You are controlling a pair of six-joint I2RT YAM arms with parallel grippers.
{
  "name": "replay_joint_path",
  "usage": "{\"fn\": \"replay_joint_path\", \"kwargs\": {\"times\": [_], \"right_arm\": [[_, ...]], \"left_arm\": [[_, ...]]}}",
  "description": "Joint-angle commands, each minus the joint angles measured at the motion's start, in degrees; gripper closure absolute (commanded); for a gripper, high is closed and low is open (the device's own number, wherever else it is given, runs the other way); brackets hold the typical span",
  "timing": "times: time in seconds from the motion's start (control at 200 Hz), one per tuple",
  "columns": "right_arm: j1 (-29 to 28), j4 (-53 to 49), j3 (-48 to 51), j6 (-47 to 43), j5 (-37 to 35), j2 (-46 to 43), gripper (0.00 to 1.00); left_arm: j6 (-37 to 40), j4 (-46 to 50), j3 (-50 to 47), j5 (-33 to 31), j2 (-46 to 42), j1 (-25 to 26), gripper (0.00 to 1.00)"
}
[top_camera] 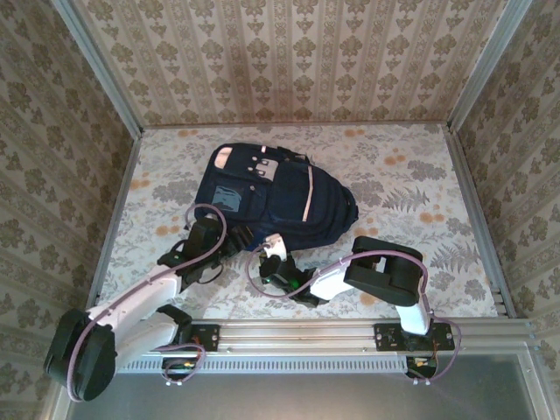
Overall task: Pack the student bag
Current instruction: Zip the student bag at the center of the table.
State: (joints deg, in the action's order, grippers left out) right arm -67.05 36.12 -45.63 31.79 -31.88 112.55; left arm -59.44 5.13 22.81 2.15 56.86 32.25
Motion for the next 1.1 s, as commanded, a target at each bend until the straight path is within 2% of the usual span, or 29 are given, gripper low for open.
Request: {"fn": "replay_joint_path", "kwargs": {"times": [0.0, 0.085, 0.17, 0.345, 0.43, 0.61, 0.68, 1.095], "right_arm": [[0.1, 2.7, 0.2, -0.7, 2.4, -0.8, 1.0], [0.2, 1.5, 0.2, -0.7, 1.9, -1.2, 1.0], [0.2, -2.5, -0.2, -0.7, 0.3, -2.2, 1.0], [0.5, -11.1, 0.0, -1.1, -2.4, -5.2, 1.0], [0.5, -14.4, 0.3, -1.7, -2.5, -6.6, 1.0], [0.7, -18.1, 1.9, -3.6, -2.2, -10.0, 1.0], [0.9, -19.7, 2.4, -4.3, -1.5, -11.5, 1.0], [3.5, -28.2, 6.5, -9.7, 5.8, -22.7, 1.0]], "left_arm": [[-2.1, -7.4, -1.1, -3.6, 2.1, 0.9, 0.1], [-2.3, -8.4, -1.3, -4.8, 4.1, 1.0, 0.18], [-2.3, -8.9, -1.1, -6.7, 5.7, 0.8, 0.32], [-1.0, -2.6, 2.0, -11.2, 4.7, -1.0, 0.83], [-0.3, 0.3, 3.2, -13.3, 3.1, -2.7, 0.98], [1.6, 3.6, 4.8, -14.2, 1.9, -5.7, 1.0], [2.1, 3.6, 4.8, -13.3, 2.0, -8.6, 1.0], [6.6, 6.0, 8.2, -11.8, 3.2, -11.8, 1.0]]}}
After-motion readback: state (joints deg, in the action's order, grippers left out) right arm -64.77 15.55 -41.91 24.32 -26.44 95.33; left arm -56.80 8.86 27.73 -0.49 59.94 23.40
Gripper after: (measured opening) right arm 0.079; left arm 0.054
